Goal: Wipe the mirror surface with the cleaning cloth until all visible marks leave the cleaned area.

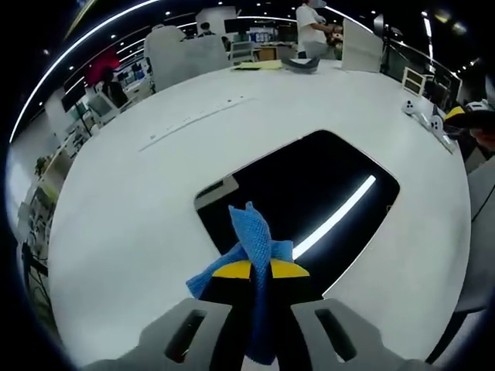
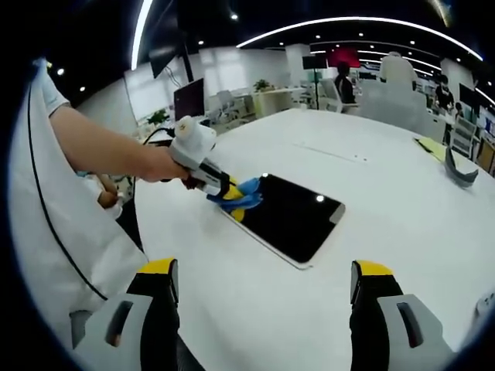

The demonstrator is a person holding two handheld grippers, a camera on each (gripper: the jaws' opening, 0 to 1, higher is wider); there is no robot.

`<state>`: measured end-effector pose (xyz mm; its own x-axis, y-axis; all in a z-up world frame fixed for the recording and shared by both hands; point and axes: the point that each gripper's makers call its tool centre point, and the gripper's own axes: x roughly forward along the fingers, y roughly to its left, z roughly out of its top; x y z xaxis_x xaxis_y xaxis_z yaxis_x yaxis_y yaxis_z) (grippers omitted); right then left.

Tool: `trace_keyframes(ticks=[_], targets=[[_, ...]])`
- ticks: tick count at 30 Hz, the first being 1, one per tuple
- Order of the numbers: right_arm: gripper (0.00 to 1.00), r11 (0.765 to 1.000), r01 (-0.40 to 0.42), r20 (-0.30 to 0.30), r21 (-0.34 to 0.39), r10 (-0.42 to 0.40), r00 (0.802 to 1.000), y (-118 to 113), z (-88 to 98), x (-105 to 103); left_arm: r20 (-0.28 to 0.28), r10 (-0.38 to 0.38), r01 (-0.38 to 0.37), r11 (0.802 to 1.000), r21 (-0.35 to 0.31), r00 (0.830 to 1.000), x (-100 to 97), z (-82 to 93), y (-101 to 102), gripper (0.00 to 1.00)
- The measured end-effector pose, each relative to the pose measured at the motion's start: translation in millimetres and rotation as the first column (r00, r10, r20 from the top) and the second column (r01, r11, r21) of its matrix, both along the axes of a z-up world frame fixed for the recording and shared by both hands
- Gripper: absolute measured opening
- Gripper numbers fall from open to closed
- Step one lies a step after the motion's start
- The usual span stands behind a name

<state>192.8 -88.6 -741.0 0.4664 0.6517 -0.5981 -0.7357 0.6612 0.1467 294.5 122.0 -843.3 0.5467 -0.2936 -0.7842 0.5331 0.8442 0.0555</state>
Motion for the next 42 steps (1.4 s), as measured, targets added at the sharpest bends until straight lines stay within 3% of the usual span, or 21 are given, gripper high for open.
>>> trace_keyframes(ticks=[24, 42], targets=[[0.92, 1.0, 0.024, 0.007, 0.003, -0.024, 1.0, 6, 0.0, -8, -0.035, -0.086, 0.085, 0.996, -0.037, 0.996, -20.0, -0.1, 2, 0.04], [0.92, 1.0, 0.029, 0.011, -0.003, -0.029, 1.0, 9, 0.9, -7, -0.039, -0.147, 0.146, 0.989, -0.03, 0.988, -26.3, -0.6, 3, 0.04]])
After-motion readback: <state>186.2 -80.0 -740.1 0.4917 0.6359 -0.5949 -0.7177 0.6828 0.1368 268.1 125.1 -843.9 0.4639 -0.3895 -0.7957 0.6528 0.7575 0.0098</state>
